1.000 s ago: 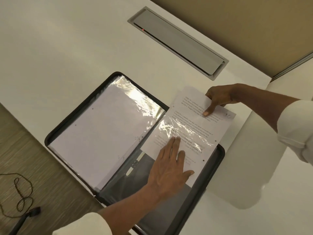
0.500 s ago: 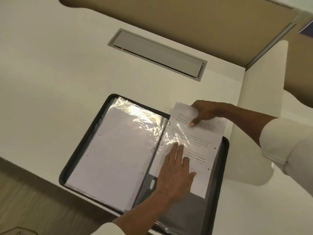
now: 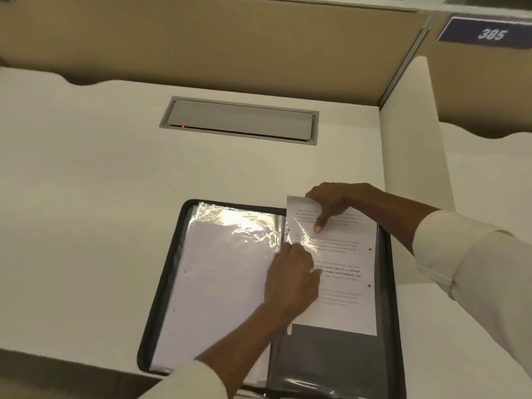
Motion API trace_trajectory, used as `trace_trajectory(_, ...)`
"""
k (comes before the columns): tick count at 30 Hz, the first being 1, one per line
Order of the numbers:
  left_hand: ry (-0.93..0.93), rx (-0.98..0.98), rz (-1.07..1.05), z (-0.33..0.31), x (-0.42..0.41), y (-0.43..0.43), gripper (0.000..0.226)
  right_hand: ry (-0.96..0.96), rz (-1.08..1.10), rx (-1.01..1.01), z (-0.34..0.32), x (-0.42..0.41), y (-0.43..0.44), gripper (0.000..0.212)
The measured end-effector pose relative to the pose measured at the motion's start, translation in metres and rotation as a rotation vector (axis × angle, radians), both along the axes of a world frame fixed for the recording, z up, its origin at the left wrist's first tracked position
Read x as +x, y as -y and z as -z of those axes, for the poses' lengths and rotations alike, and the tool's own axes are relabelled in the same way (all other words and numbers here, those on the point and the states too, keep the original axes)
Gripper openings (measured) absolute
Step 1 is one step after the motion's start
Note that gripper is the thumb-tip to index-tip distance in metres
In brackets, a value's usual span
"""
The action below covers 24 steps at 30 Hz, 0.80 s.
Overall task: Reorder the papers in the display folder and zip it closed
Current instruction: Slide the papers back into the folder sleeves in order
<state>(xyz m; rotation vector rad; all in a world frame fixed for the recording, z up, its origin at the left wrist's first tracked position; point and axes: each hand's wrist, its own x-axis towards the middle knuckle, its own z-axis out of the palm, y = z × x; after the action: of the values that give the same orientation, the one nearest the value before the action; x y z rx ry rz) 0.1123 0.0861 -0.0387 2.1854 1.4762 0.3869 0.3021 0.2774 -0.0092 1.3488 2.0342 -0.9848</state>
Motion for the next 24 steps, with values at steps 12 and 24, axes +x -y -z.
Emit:
trace_trajectory(12,0.024,-0.226,-0.029,-0.018,-0.01,-0.185,0.024,-0.196,0.414,0.189,-0.018,0.041,0.018,0.033)
trace_trajectory(24,0.039,-0.274,-0.001,0.009,-0.014,-0.19,0.022,-0.337,1.13,0.523,0.017,0.069,0.089,0.024)
